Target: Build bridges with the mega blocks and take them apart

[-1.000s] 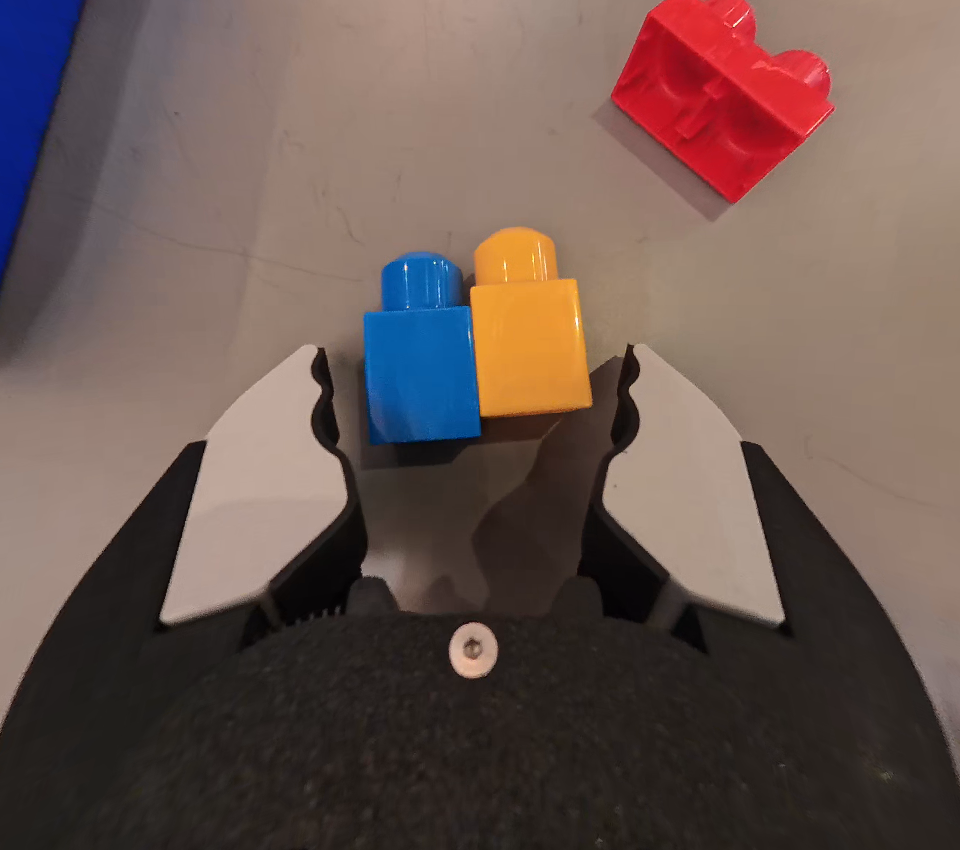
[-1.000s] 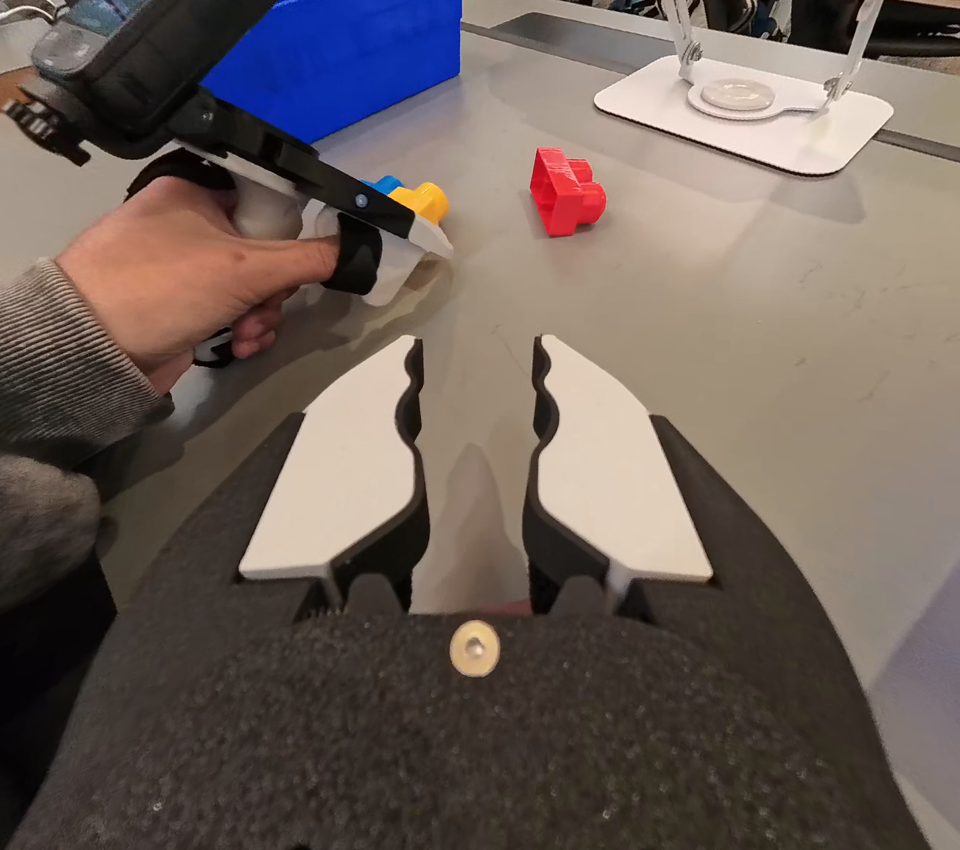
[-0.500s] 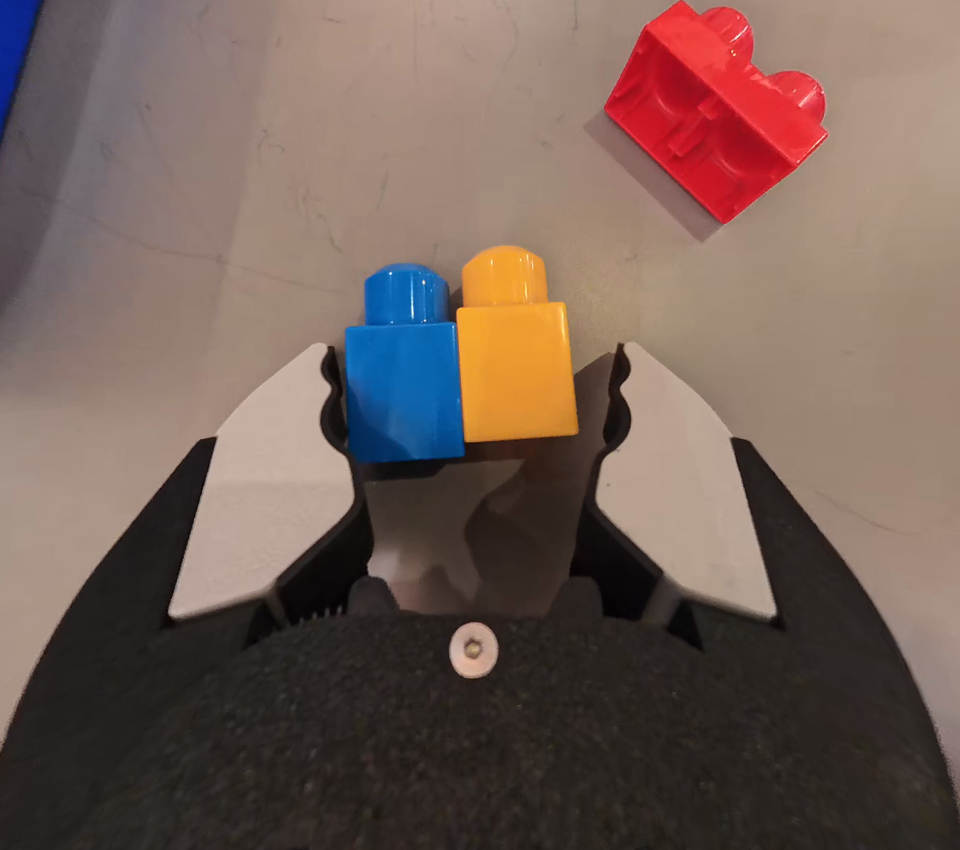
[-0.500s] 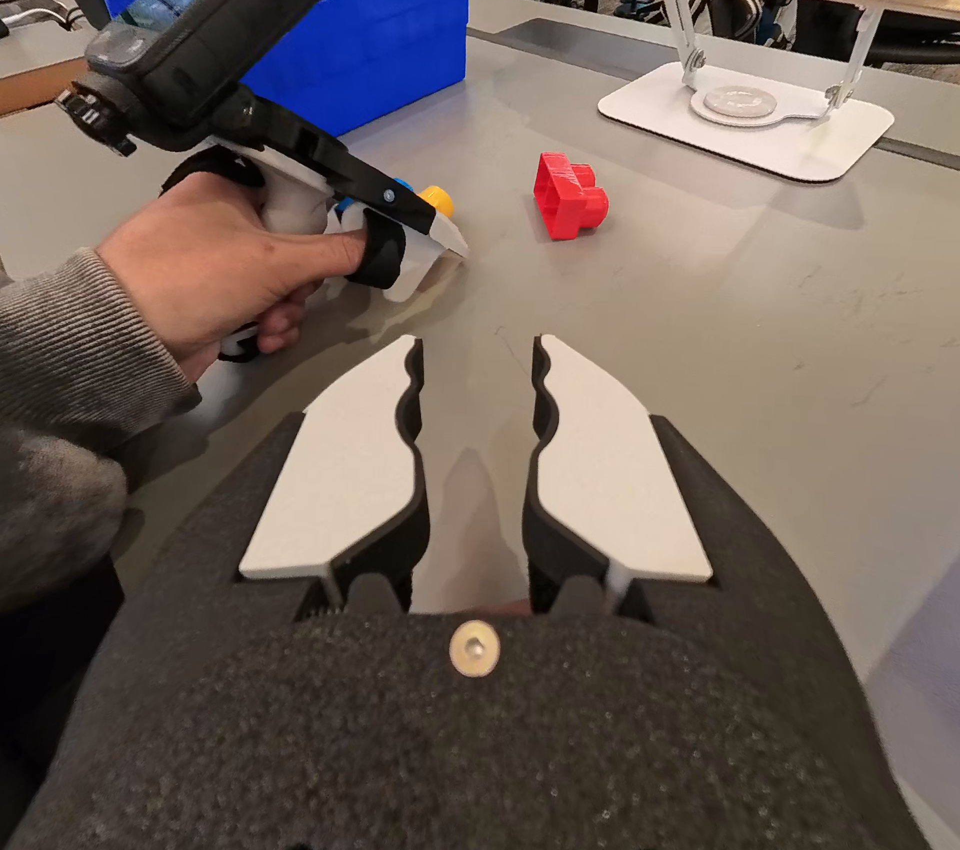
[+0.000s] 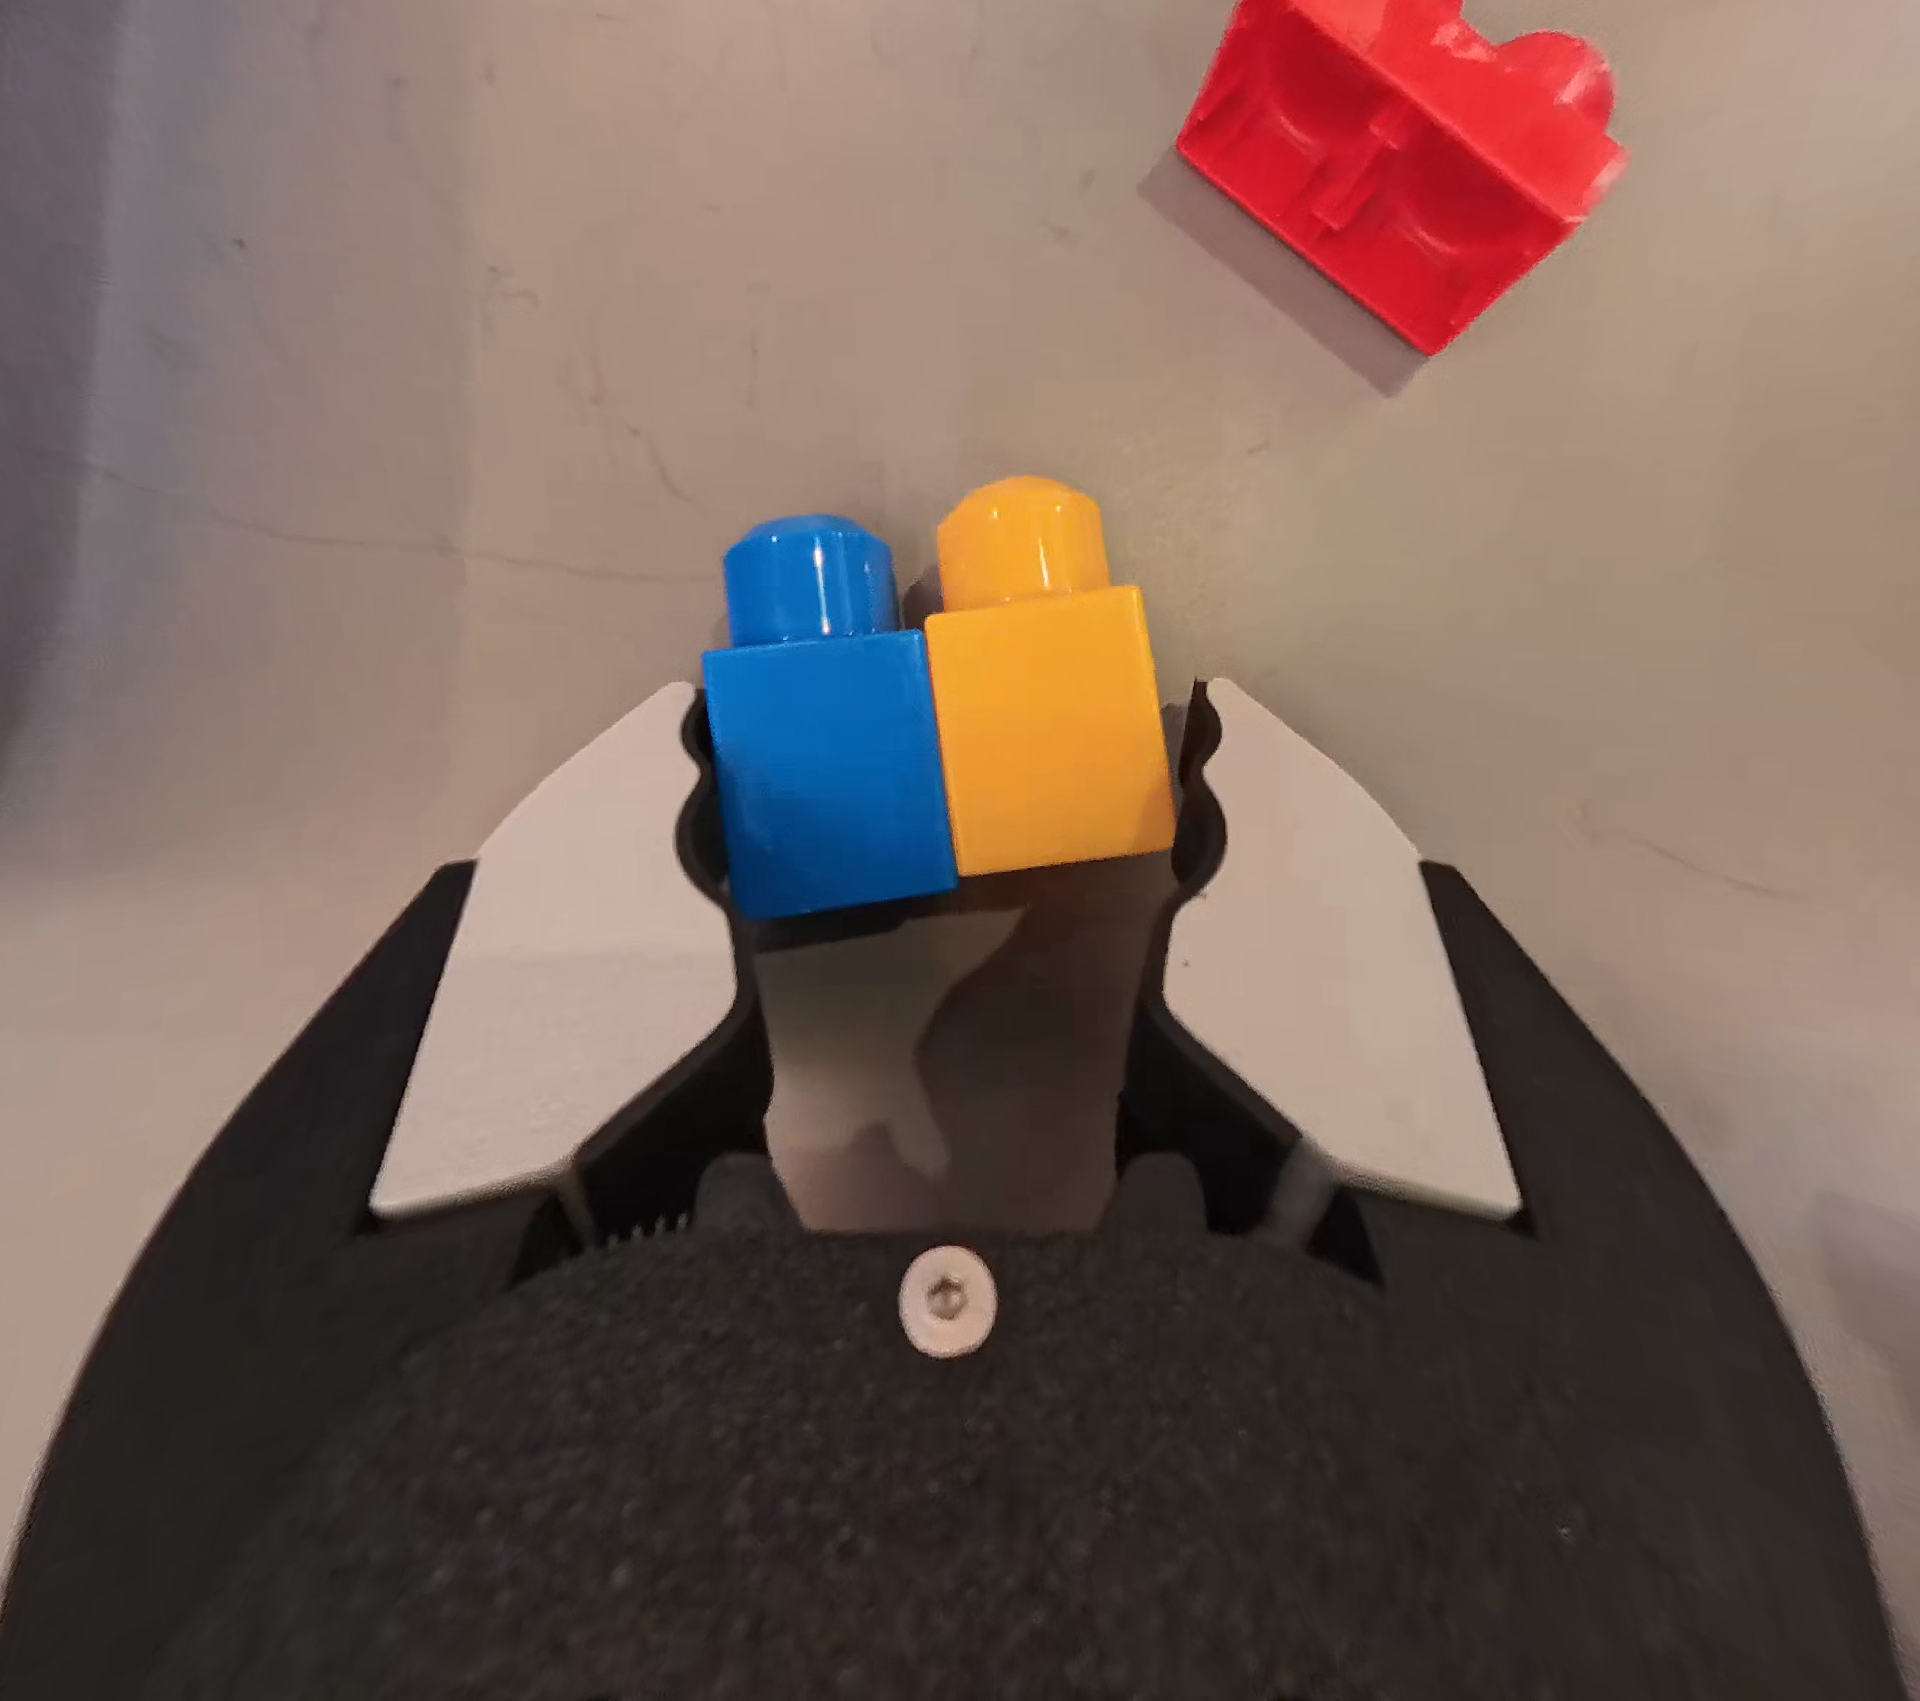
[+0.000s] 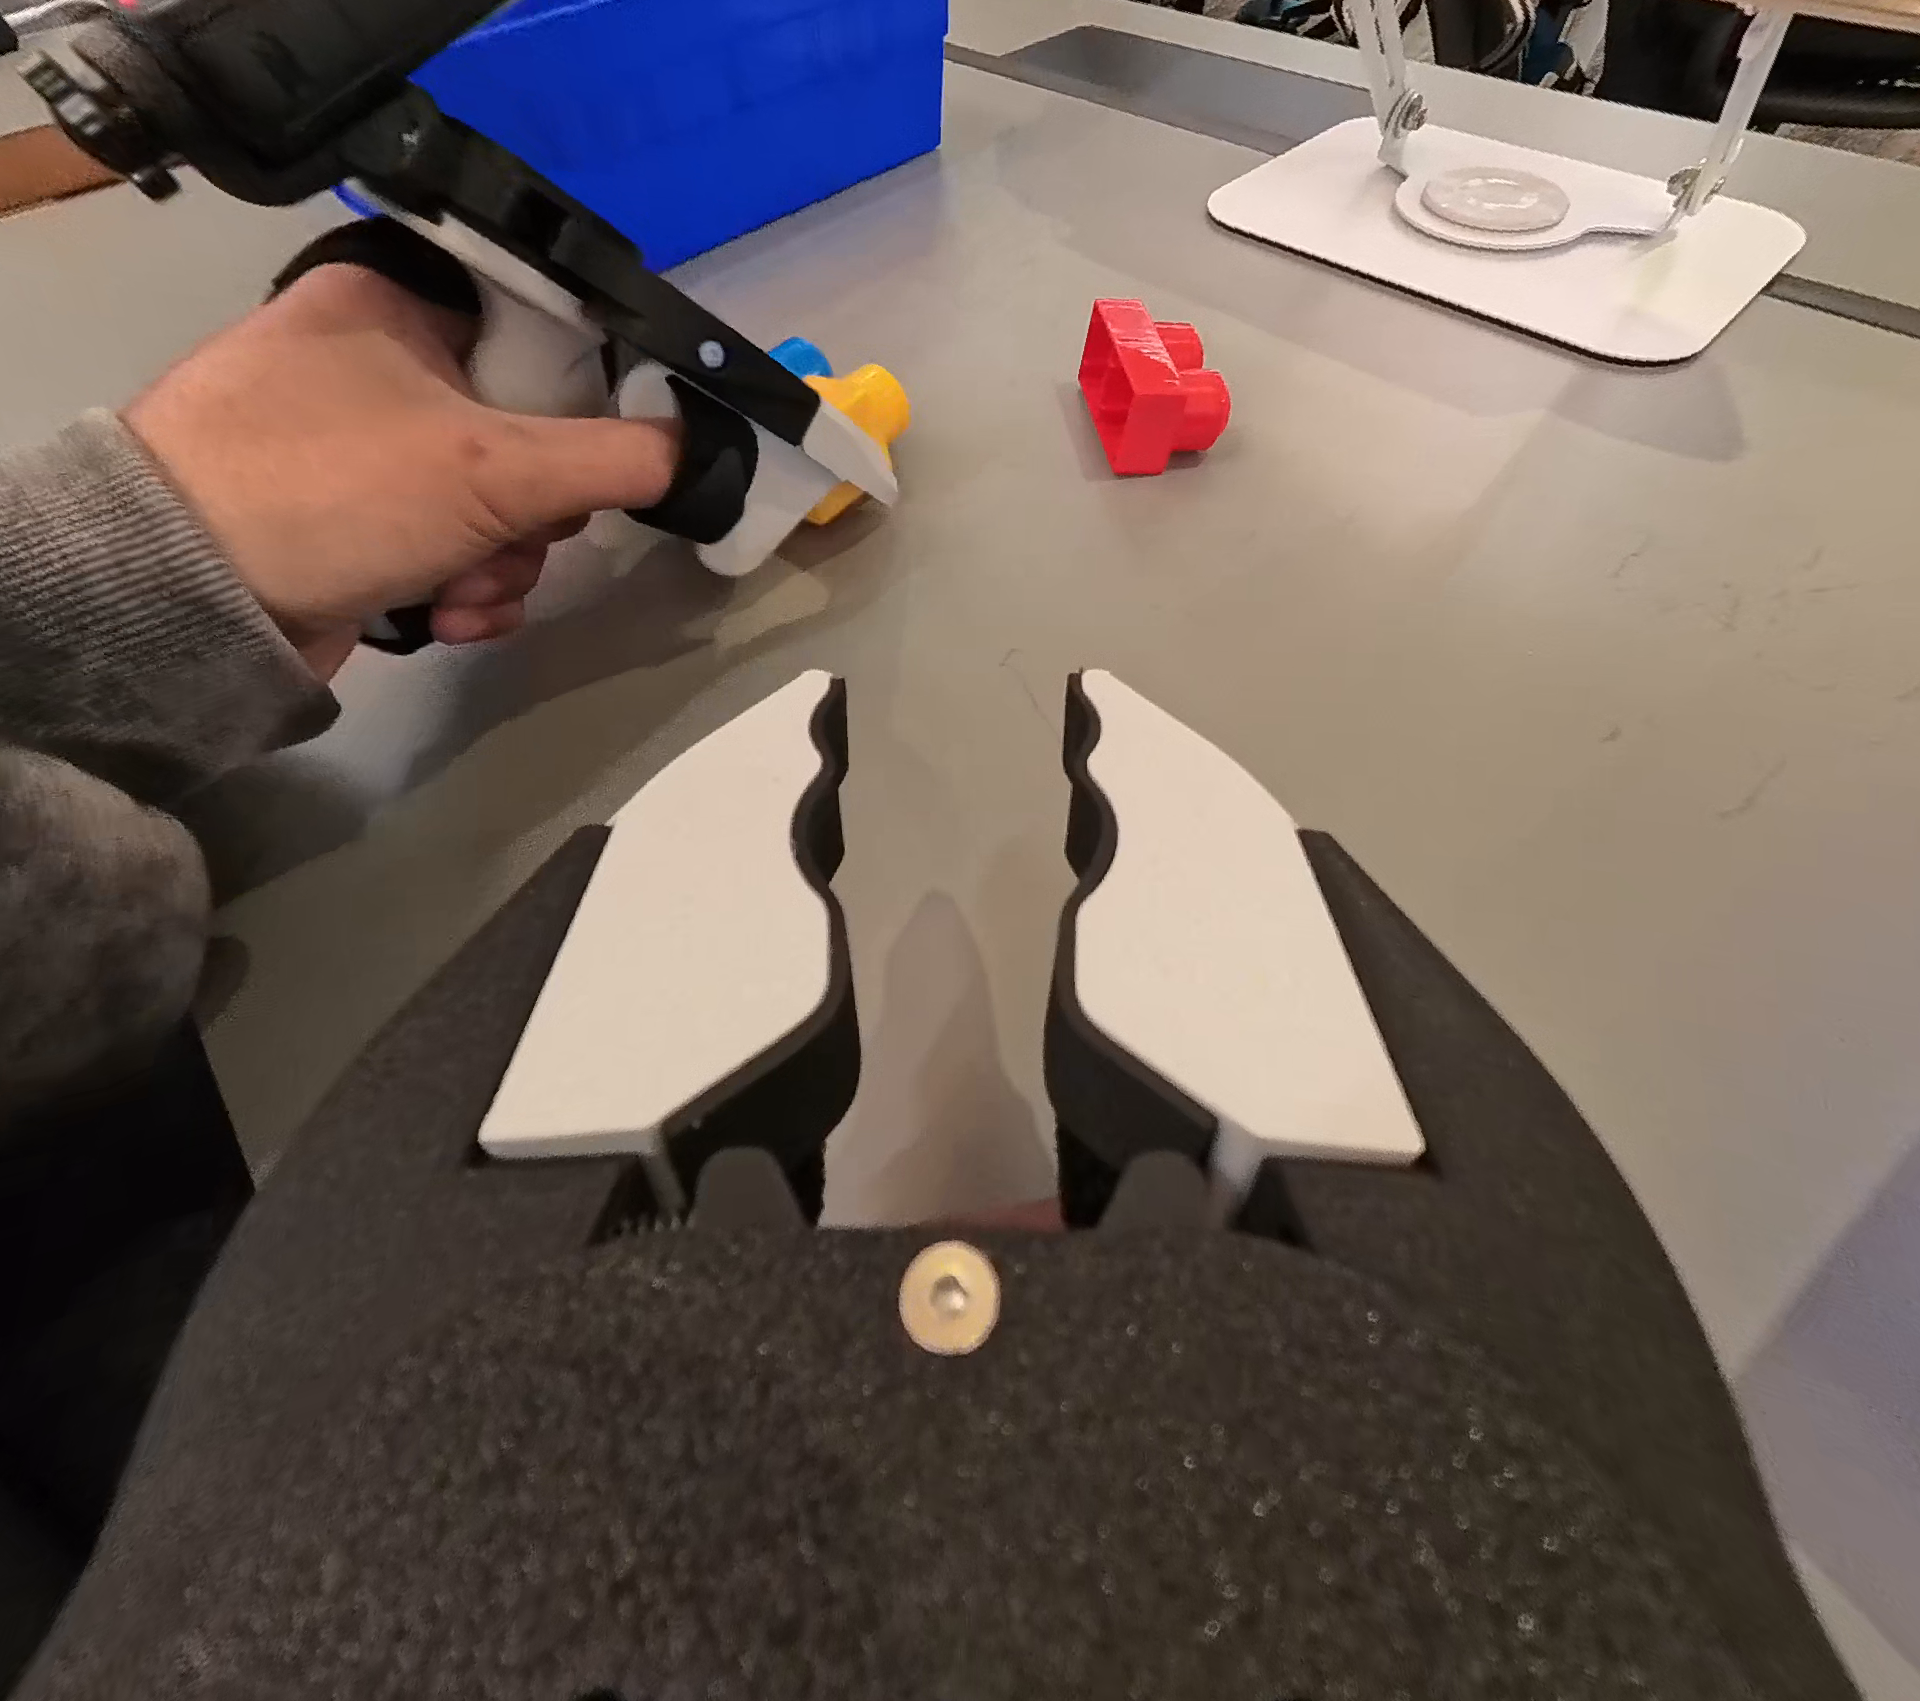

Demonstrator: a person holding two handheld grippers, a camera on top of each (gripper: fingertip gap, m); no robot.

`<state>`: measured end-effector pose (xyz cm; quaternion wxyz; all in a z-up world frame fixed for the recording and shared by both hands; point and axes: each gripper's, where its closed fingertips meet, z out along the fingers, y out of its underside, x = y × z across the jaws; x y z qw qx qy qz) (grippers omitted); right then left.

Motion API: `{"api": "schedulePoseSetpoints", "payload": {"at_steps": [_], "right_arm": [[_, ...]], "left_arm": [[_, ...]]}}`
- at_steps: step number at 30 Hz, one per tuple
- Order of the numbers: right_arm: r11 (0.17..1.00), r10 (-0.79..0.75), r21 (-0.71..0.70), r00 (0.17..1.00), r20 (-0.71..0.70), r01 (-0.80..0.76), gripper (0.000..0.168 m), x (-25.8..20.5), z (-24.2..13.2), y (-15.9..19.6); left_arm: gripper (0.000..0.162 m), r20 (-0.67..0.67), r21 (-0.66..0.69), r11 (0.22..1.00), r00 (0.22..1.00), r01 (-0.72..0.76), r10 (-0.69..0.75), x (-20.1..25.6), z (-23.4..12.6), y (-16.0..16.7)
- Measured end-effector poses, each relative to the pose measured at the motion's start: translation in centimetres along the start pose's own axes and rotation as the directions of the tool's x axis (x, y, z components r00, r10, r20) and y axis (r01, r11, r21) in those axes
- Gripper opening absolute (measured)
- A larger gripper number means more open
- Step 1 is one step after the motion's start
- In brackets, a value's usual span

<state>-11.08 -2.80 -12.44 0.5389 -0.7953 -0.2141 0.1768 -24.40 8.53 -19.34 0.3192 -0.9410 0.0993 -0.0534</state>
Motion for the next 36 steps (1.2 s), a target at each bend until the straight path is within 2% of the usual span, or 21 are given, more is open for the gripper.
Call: {"api": "schedulePoseSetpoints", "payload": {"at_steps": [4, 12, 15, 18, 23, 27, 36], "right_arm": [[1.0, -0.002, 0.001, 1.0, -0.001, 0.002, 0.04, 0.0, 0.0, 0.0], [1.0, -0.016, -0.013, 1.0, 0.001, 0.016, 0.04, -0.4, 0.3, 0.3], [1.0, -0.013, -0.012, 1.0, 0.001, 0.013, 0.04, -0.3, 0.2, 0.3], [1.0, -0.014, -0.014, 1.0, 0.004, 0.015, 0.04, -0.4, 0.3, 0.3], [1.0, -0.021, -0.015, 1.0, 0.01, 0.021, 0.04, -0.6, 0.3, 0.3], [1.0, -0.028, -0.012, 1.0, 0.007, 0.028, 0.04, -0.6, 0.2, 0.2], [1.0, -0.028, -0.007, 1.0, 0.009, 0.028, 0.039, -0.6, 0.0, 0.0]], "left_arm": [[0.079, -0.04, -0.012, 0.999, 0.998, -0.049, 0.048, -0.3, -0.4, -0.3], [0.085, -0.074, -0.019, 0.996, 0.994, -0.086, 0.085, -0.2, 0.2, -0.1], [0.101, -0.087, 0.019, 0.998, 0.994, -0.068, 0.069, 0.1, -0.4, -0.3], [0.106, -0.032, 0.074, 0.996, 0.999, -0.041, 0.043, -0.4, -1.4, 0.2], [0.104, 0.066, 0.105, 0.993, 0.996, -0.061, 0.054, -0.7, -1.7, 1.7], [0.101, 0.024, 0.069, 0.997, 0.999, -0.037, 0.036, 0.1, -0.8, 1.5], [0.091, 0.052, 0.062, 0.998, 0.999, 0.001, -0.004, -0.3, -0.4, 1.1]]}}
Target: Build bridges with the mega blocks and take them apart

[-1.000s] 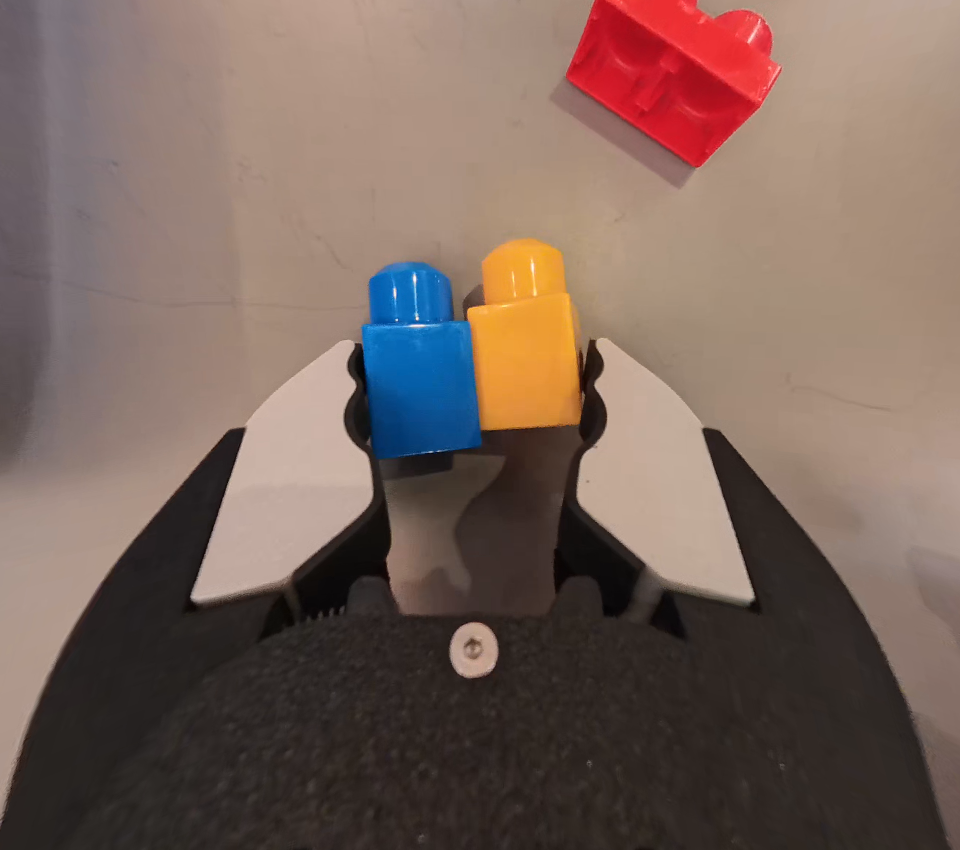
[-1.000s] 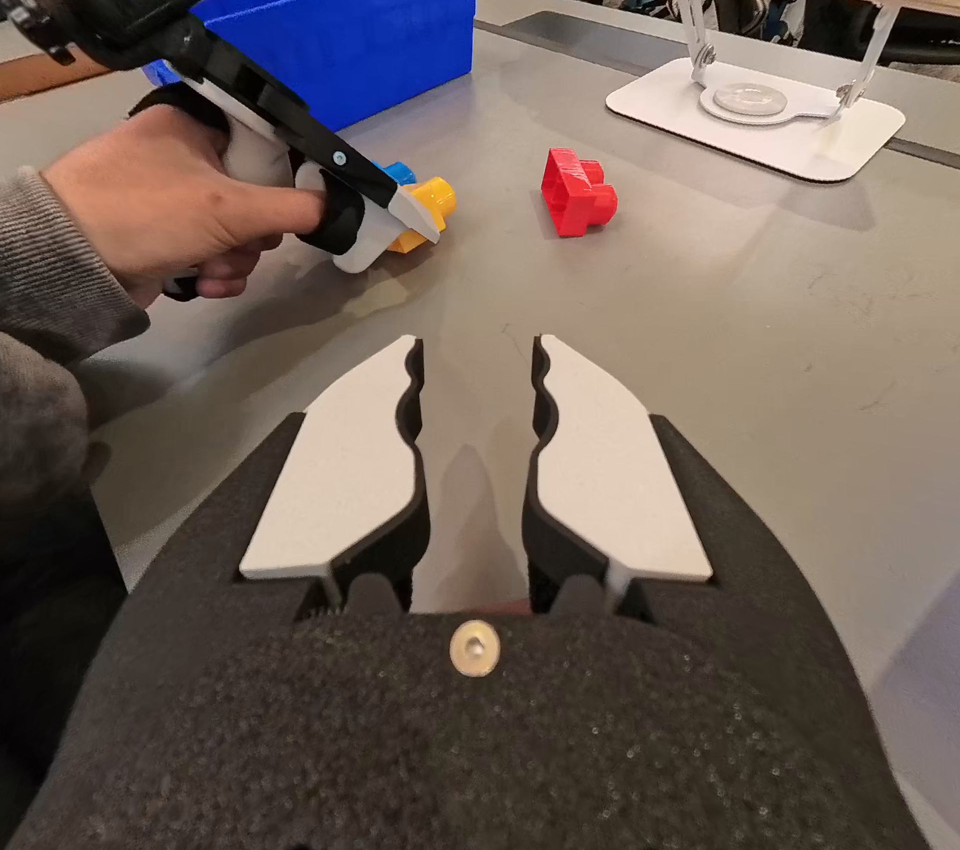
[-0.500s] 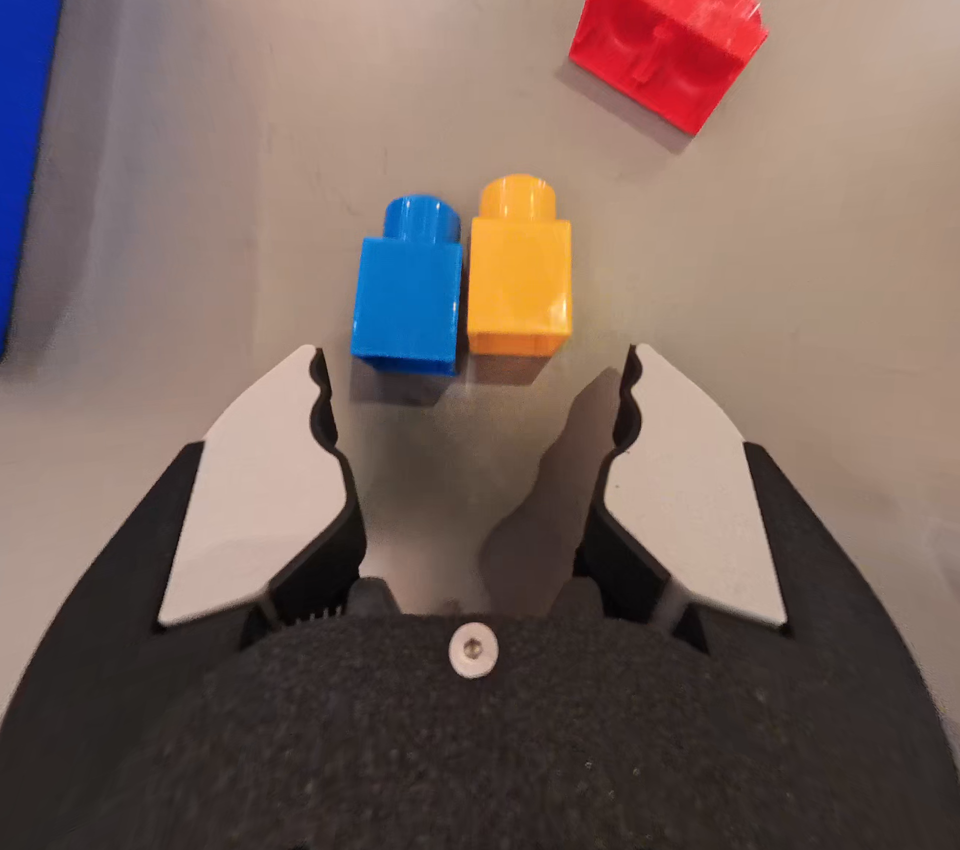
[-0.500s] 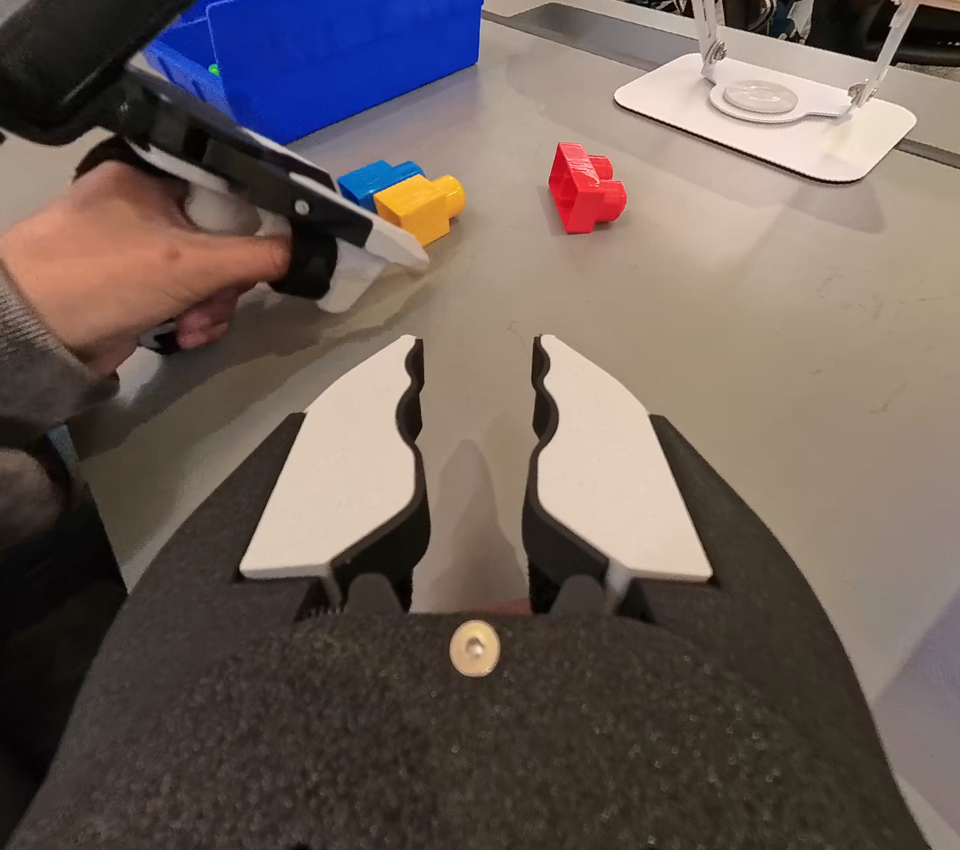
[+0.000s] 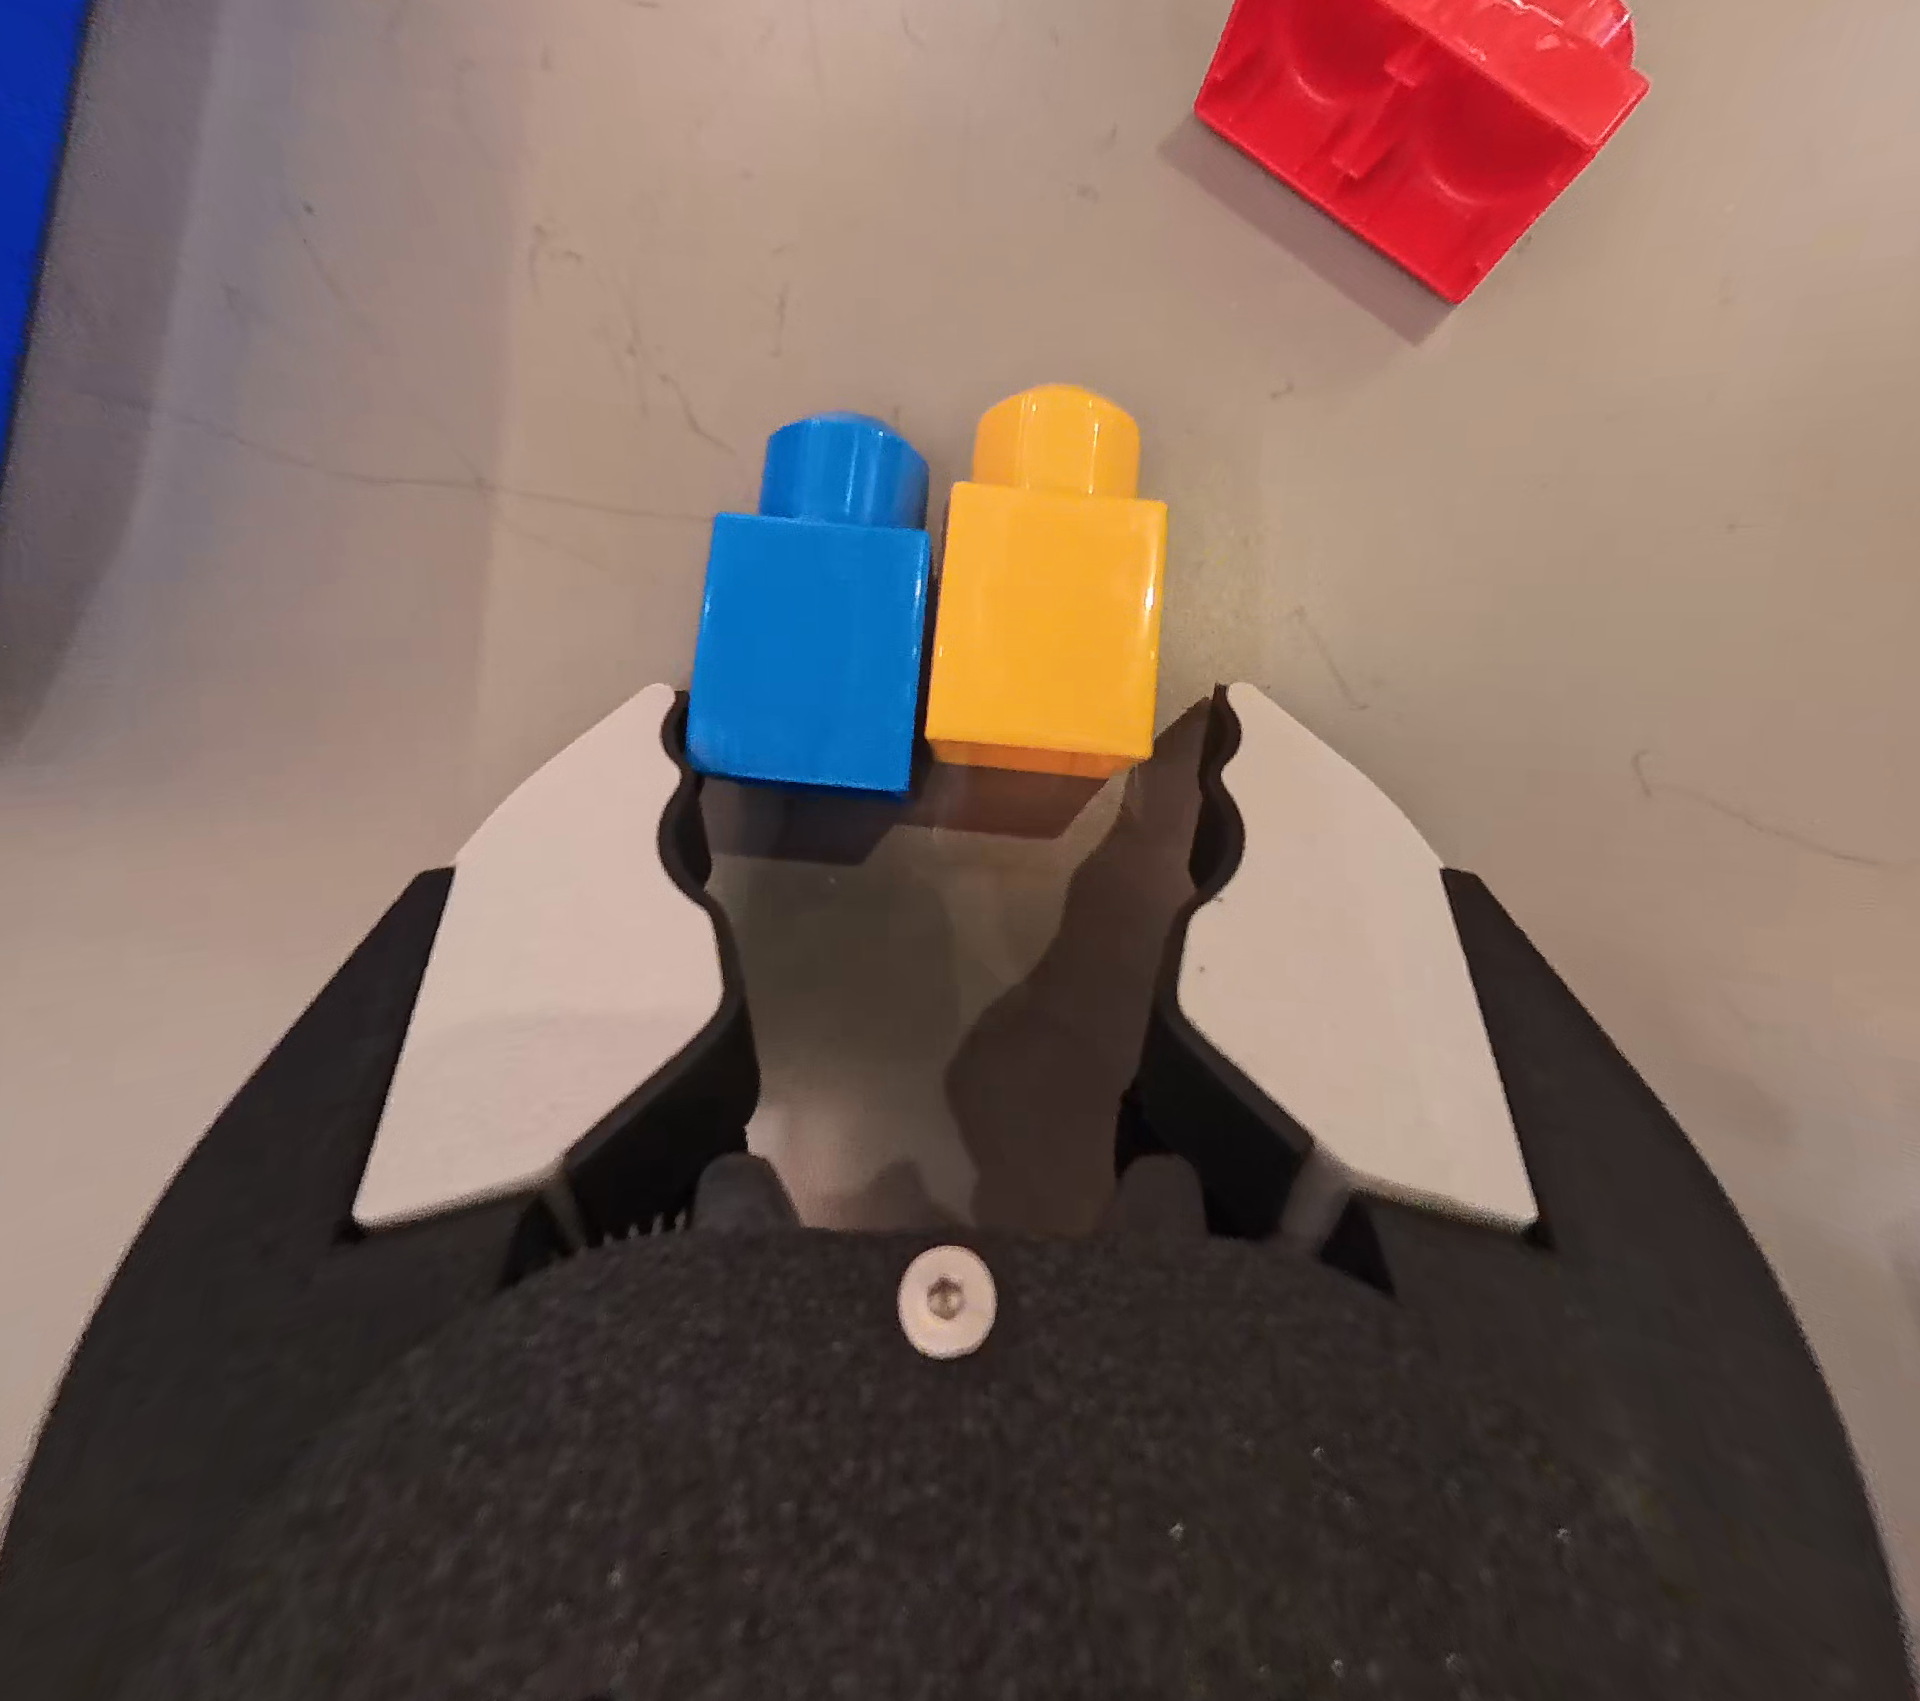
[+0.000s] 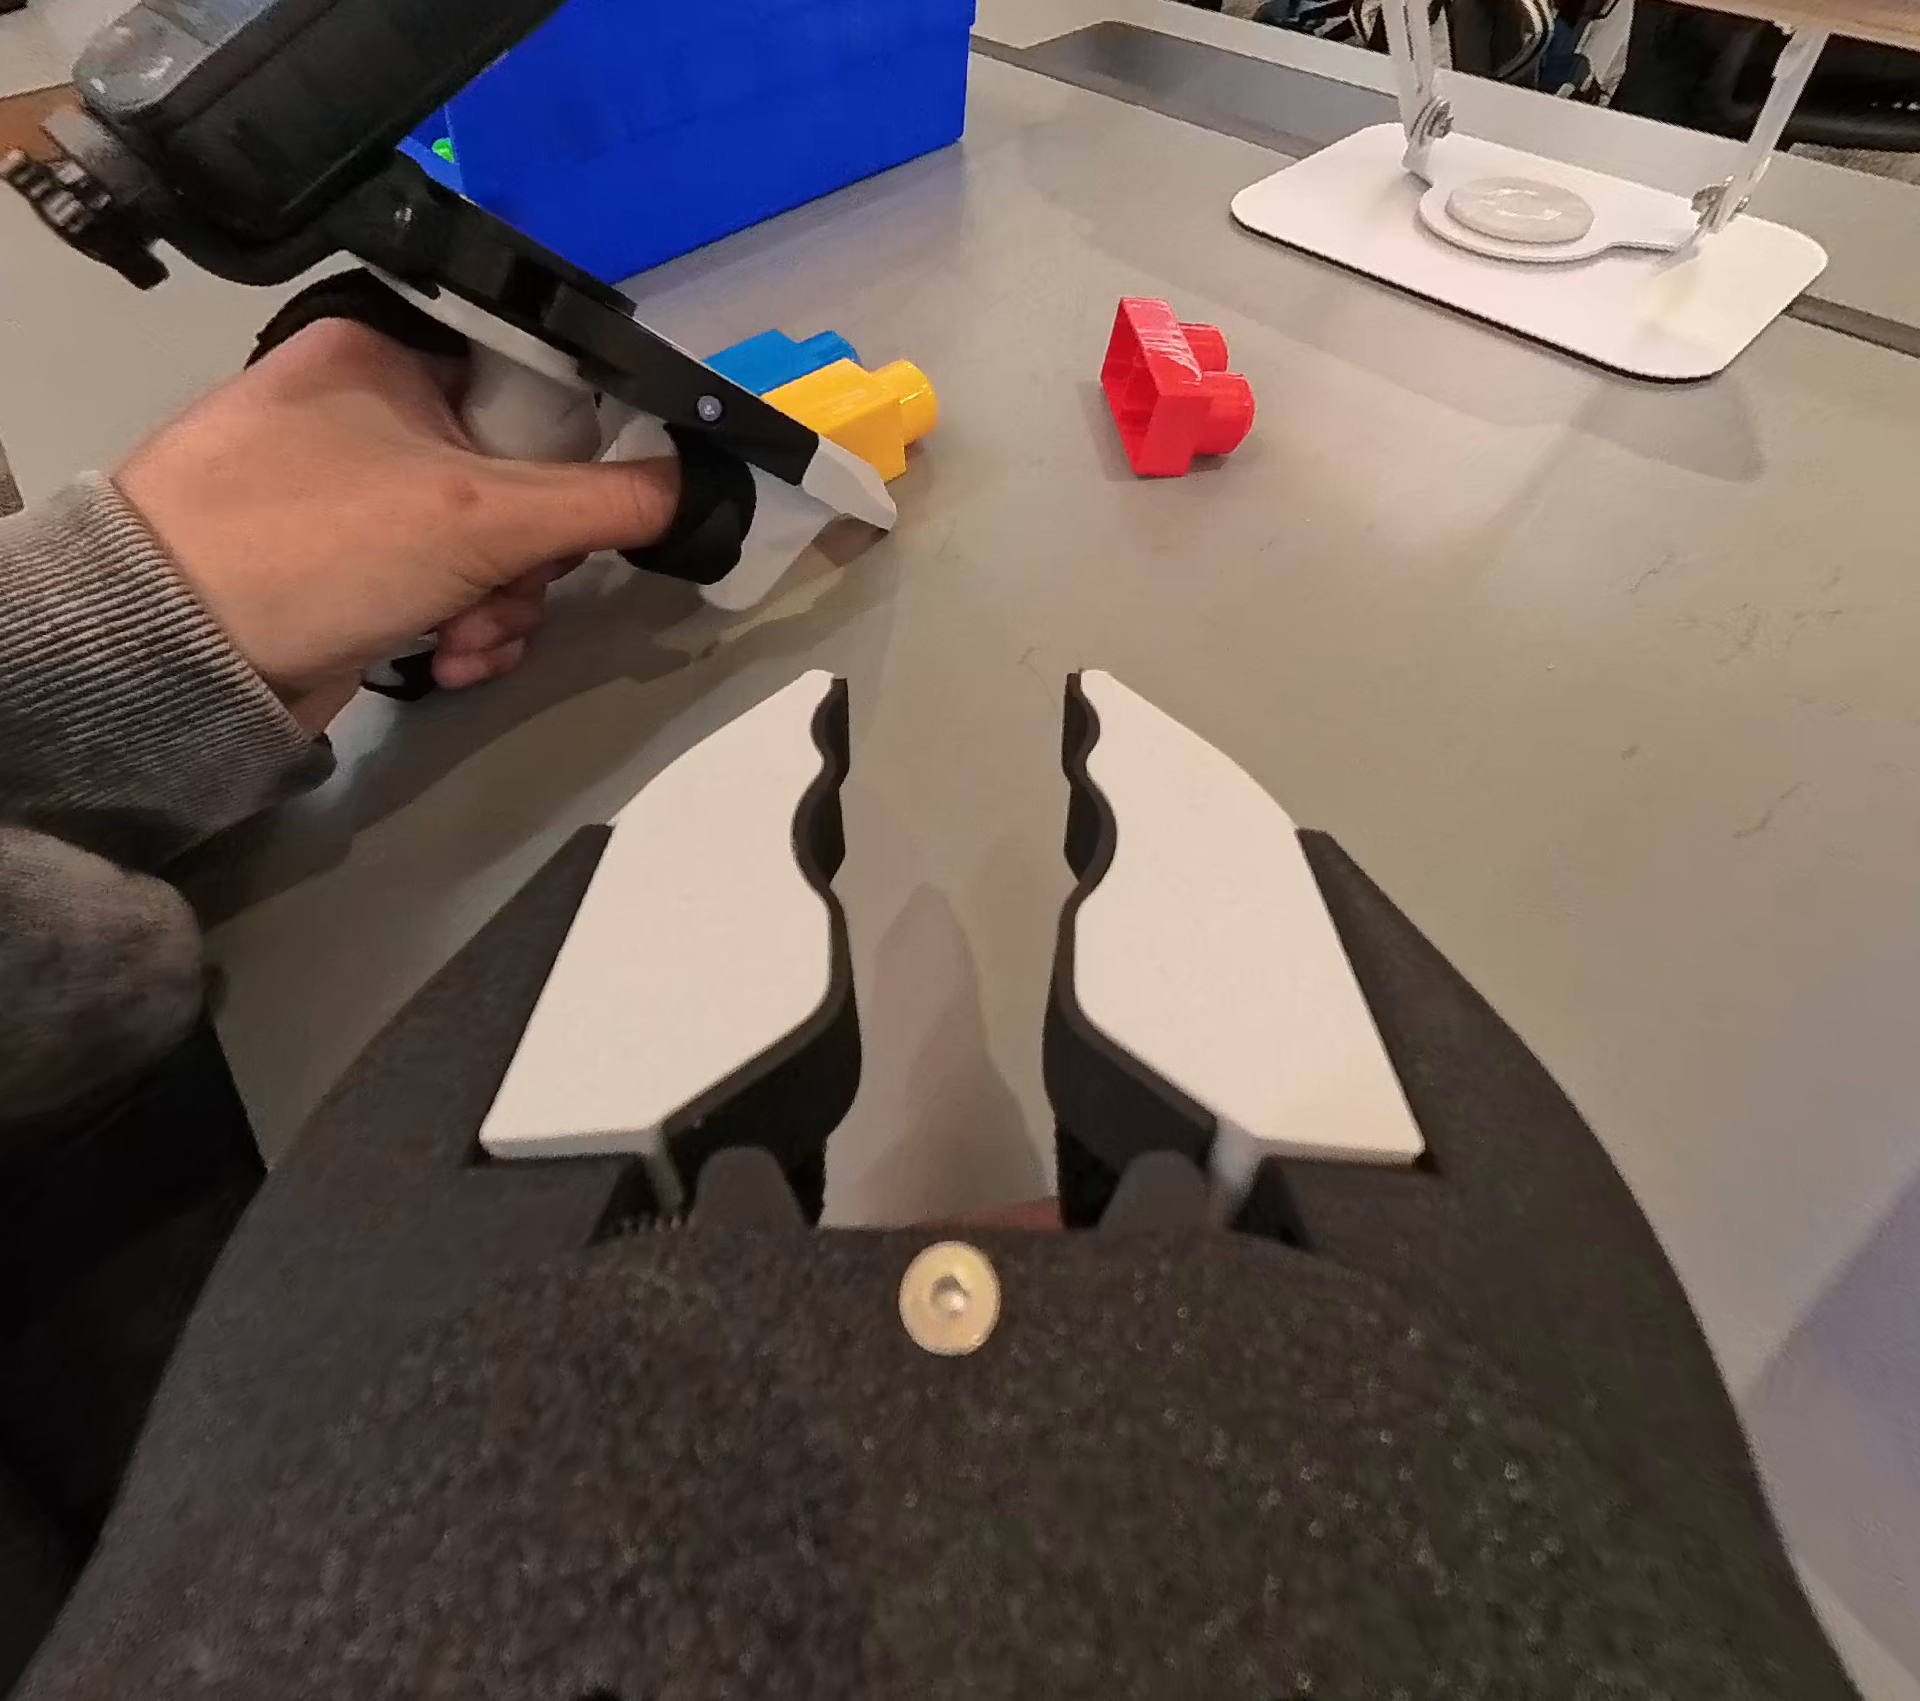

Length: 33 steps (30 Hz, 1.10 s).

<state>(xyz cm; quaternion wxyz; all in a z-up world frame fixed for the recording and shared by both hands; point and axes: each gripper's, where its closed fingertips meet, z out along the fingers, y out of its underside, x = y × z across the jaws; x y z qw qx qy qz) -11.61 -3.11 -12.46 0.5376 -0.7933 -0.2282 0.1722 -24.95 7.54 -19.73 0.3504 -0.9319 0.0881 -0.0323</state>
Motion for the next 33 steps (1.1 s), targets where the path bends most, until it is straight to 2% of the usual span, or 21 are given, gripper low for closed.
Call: {"api": "schedulePoseSetpoints", "payload": {"at_steps": [11, 16, 17, 33], "right_arm": [[1.0, 0.0, 0.001, 1.0, 0.002, 0.0, 0.039, -0.01, -0.04, -0.03], [1.0, 0.003, -0.001, 1.0, 0.006, -0.003, 0.039, -0.02, 0.02, 0.03], [1.0, 0.002, -0.001, 1.0, 0.006, -0.002, 0.039, -0.03, 0.03, 0.04], [1.0, 0.006, -0.001, 1.0, 0.002, -0.006, 0.038, 0.09, 0.1, 0.15]], "left_arm": [[0.093, 0.0, -0.001, 1.0, 1.0, 0.001, -0.001, 0.54, 0.31, -0.36], [0.084, 0.001, 0.011, 1.0, 1.0, 0.02, -0.02, 0.14, 0.17, -0.48], [0.076, -0.001, 0.019, 1.0, 1.0, 0.024, -0.024, -0.01, 0.12, -0.57], [0.074, -0.153, -0.016, 0.998, 0.986, -0.065, 0.061, 0.5, -0.39, -0.27]]}}
